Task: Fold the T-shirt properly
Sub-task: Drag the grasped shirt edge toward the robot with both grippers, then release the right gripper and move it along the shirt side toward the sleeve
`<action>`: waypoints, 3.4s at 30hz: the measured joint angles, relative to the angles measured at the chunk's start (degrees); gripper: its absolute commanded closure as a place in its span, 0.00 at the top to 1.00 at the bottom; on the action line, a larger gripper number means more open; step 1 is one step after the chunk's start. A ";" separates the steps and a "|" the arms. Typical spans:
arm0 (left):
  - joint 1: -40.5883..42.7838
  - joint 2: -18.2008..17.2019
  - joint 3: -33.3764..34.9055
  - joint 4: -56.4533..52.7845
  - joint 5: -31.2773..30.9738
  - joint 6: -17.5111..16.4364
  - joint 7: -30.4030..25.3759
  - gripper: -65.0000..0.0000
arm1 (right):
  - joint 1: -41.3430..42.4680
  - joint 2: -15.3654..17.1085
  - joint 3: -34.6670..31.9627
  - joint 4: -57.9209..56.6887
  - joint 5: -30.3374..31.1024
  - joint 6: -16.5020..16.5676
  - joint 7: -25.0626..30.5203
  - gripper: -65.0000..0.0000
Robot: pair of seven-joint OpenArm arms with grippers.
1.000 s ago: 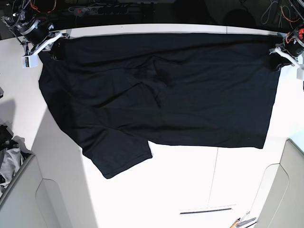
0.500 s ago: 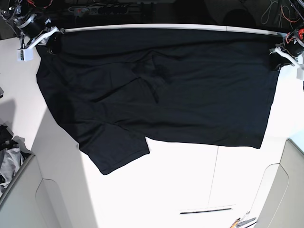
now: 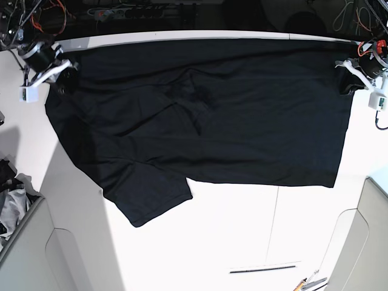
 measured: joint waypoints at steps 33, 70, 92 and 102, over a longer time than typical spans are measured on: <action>0.00 0.02 -11.23 2.43 2.54 3.45 -5.49 0.00 | 8.04 -0.13 0.00 8.59 -2.43 -0.04 0.55 0.00; -1.36 0.17 -11.23 2.43 1.29 3.26 -7.04 0.22 | 43.28 8.94 -19.65 -44.15 -12.13 3.26 5.97 0.46; -10.01 0.17 -9.33 1.57 6.93 4.85 -10.27 0.42 | 41.53 8.11 -25.46 -44.11 -9.25 3.26 10.78 0.00; -28.46 -0.63 4.31 -16.68 7.93 11.23 -8.48 0.42 | 41.68 6.58 -25.49 -44.13 -8.98 3.10 11.10 0.00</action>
